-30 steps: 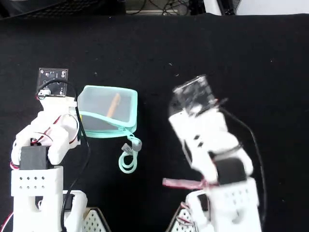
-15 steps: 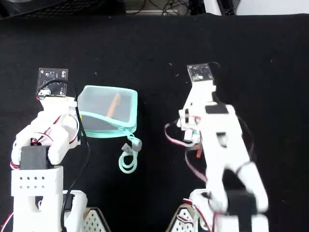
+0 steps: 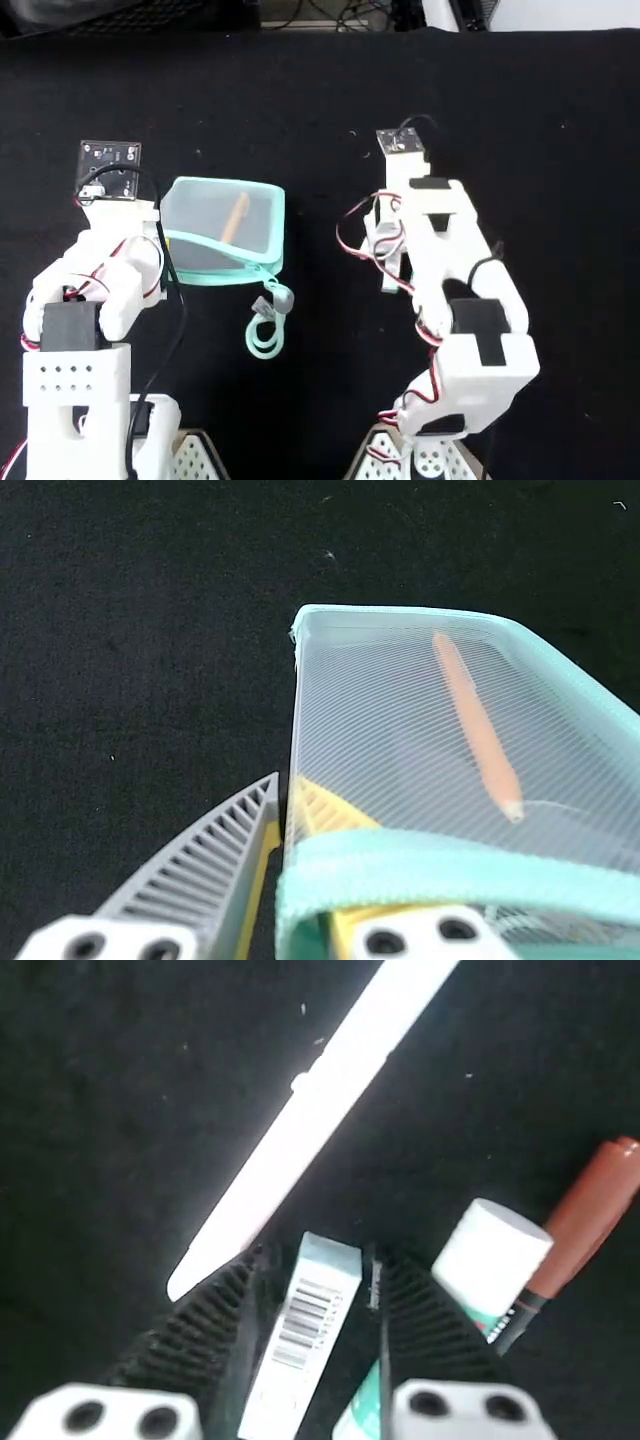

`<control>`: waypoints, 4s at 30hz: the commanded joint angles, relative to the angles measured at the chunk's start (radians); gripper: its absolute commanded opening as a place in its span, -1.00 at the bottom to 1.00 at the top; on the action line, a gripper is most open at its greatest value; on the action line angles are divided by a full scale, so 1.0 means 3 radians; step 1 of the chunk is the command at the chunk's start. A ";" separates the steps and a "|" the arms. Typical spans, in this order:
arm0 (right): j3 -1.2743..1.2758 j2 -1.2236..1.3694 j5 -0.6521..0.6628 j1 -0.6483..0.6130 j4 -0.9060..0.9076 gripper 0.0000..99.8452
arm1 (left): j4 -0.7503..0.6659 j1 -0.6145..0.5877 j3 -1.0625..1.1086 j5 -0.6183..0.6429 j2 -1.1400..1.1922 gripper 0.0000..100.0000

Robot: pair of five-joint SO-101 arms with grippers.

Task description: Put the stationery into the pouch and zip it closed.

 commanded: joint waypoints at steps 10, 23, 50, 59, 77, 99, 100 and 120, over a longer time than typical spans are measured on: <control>0.0683 -0.1522 0.0056 0.0041 0.0092 -0.98 | -0.0046 -0.0013 -0.0018 0.0031 -0.0036 -0.94; 0.1194 -0.2084 0.0875 -0.0430 0.1156 -0.97 | -0.0056 -0.0013 -0.0018 0.0031 -0.0036 -0.94; 0.0811 -0.0504 0.1222 -0.0440 0.1258 -0.70 | -0.0056 -0.0013 -0.0018 0.0031 -0.0036 -0.94; 0.0811 -0.0632 0.1217 -0.0425 0.1059 -0.96 | -0.0056 -0.0013 -0.0018 0.0031 -0.0036 -0.94; 0.0719 -0.4360 0.0931 -0.1120 0.1591 -0.98 | -0.0061 -0.0013 -0.0018 0.0031 -0.0026 -0.94; 0.1343 -0.4948 0.0573 -0.3207 -0.0915 -0.97 | -0.0061 -0.0013 -0.0023 0.0031 -0.0026 -0.94; 0.1378 -0.4887 0.0573 -0.3197 -0.0987 -0.97 | -0.0061 -0.0013 -0.0023 0.0031 -0.0031 -0.94; 0.2509 -0.4493 0.0783 -0.2532 -0.2169 -0.98 | -0.0061 -0.0013 -0.0023 0.0031 -0.0031 -0.94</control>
